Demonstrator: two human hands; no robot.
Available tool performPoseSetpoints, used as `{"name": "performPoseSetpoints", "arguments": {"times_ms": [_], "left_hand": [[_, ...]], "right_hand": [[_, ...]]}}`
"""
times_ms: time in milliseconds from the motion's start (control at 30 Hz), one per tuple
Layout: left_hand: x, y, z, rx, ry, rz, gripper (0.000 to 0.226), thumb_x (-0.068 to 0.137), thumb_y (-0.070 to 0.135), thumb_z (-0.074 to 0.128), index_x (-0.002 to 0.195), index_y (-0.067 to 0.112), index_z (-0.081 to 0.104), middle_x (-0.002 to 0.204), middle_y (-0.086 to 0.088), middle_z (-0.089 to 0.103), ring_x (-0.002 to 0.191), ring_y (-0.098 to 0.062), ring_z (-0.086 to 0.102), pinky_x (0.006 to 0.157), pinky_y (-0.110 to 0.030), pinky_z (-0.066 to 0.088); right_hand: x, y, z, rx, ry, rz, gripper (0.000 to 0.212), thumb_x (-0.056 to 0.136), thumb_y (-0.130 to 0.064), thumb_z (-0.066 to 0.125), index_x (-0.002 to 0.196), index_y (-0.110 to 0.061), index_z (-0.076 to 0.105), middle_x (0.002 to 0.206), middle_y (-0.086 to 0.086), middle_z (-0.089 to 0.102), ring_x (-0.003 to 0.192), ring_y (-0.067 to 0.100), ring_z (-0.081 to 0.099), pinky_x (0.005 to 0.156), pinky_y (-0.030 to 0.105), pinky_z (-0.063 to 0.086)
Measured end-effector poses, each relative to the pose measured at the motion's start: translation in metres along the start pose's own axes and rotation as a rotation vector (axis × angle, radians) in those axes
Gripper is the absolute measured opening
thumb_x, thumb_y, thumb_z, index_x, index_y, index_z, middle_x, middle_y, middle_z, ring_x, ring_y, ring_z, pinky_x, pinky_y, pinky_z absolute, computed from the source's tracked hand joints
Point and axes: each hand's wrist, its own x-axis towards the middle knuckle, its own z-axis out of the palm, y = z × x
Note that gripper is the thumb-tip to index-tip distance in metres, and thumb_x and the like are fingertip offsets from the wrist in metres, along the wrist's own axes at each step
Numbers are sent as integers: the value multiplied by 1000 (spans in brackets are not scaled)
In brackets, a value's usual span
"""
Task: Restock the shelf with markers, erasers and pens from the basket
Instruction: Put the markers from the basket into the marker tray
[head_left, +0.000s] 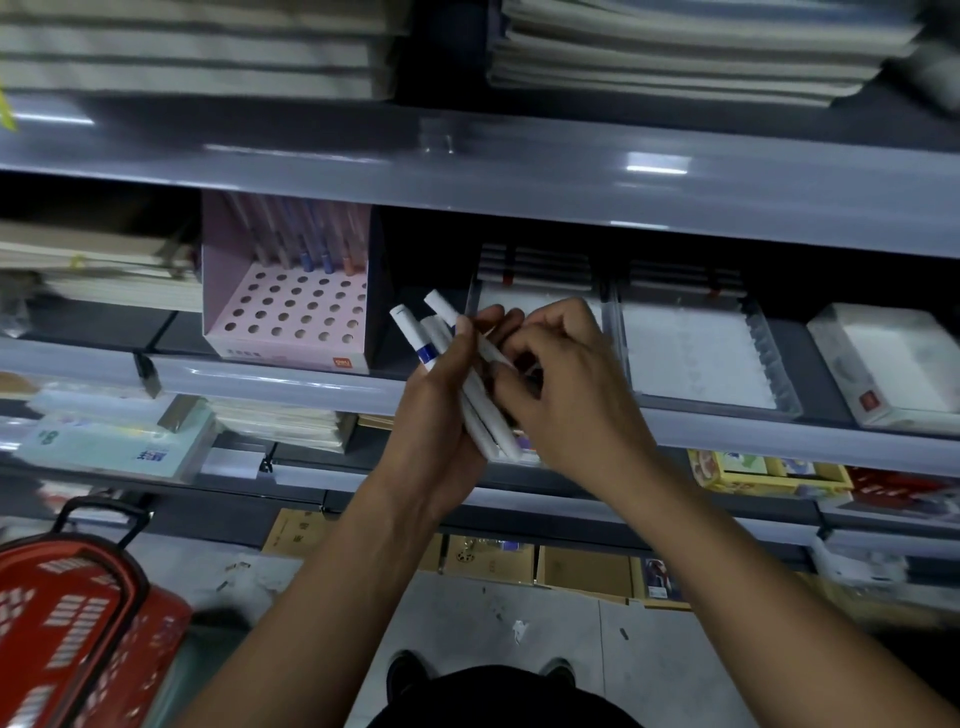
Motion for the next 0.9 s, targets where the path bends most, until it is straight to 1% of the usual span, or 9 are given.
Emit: {"name": "performPoseSetpoints", "arguments": {"times_ms": [67, 133, 200, 233, 300, 400, 500, 700, 900], "left_hand": [[2, -3, -3, 126, 66, 39, 44, 108, 37, 48, 135, 4, 61, 128, -22, 71, 110, -35, 73, 81, -45, 63], [3, -5, -7, 277, 168, 111, 36, 109, 35, 51, 126, 8, 68, 101, -15, 78, 81, -26, 75, 64, -34, 60], [5, -7, -14, 438, 277, 196, 28, 107, 33, 57, 120, 14, 72, 67, -1, 66, 56, -16, 60, 51, -28, 49], [7, -8, -17, 517, 309, 225, 24, 106, 33, 59, 118, 17, 73, 60, 5, 57, 53, -12, 53, 50, -27, 45], [9, -9, -20, 687, 338, 263, 21, 103, 36, 64, 114, 21, 74, 60, 11, 54, 59, -12, 50, 58, -32, 44], [10, -12, -23, 866, 341, 302, 36, 99, 42, 68, 99, 6, 66, 64, 2, 55, 61, -15, 50, 59, -37, 45], [11, -15, -28, 1003, 371, 323, 37, 98, 40, 71, 81, 9, 58, 56, 10, 54, 52, -3, 49, 52, -22, 45], [12, -21, -35, 1038, 387, 322, 38, 99, 33, 71, 70, 22, 49, 52, 13, 50, 49, -3, 46, 50, -17, 39], [13, -23, -35, 1018, 391, 333, 30, 98, 31, 72, 75, 23, 54, 53, 15, 53, 51, 1, 53, 49, -9, 40]], "right_hand": [[7, 2, -8, -22, 27, -1, 12, 100, -30, 58, 99, -19, 63, 98, -3, 56, 85, 18, 56, 73, 36, 49], [15, 10, -14, -15, 35, -16, 10, 104, -27, 54, 103, -19, 59, 86, -4, 58, 75, 16, 52, 64, 35, 39], [23, 20, -18, -14, 21, -33, 13, 107, -24, 49, 113, -17, 59, 86, -2, 58, 71, 15, 50, 61, 33, 32], [27, 26, -19, -18, 11, -27, 18, 108, -24, 47, 118, -16, 59, 87, 1, 60, 71, 18, 53, 60, 34, 34], [38, 40, -18, -66, 0, 17, 25, 108, -28, 46, 121, -12, 61, 90, 8, 66, 75, 28, 60, 61, 36, 41], [57, 61, -15, -141, -28, 91, 36, 108, -38, 47, 111, -9, 67, 90, 14, 70, 83, 38, 65, 68, 42, 52], [71, 73, -9, -165, -47, 101, 29, 106, -33, 52, 122, -13, 65, 104, 18, 69, 93, 40, 66, 78, 44, 56], [89, 75, 6, -181, -93, 123, 32, 104, -33, 55, 132, -20, 63, 123, 15, 67, 107, 37, 65, 87, 46, 57], [93, 72, 17, -235, -49, 111, 34, 103, -36, 58, 131, -18, 66, 120, 15, 69, 103, 37, 66, 75, 32, 51]]}}
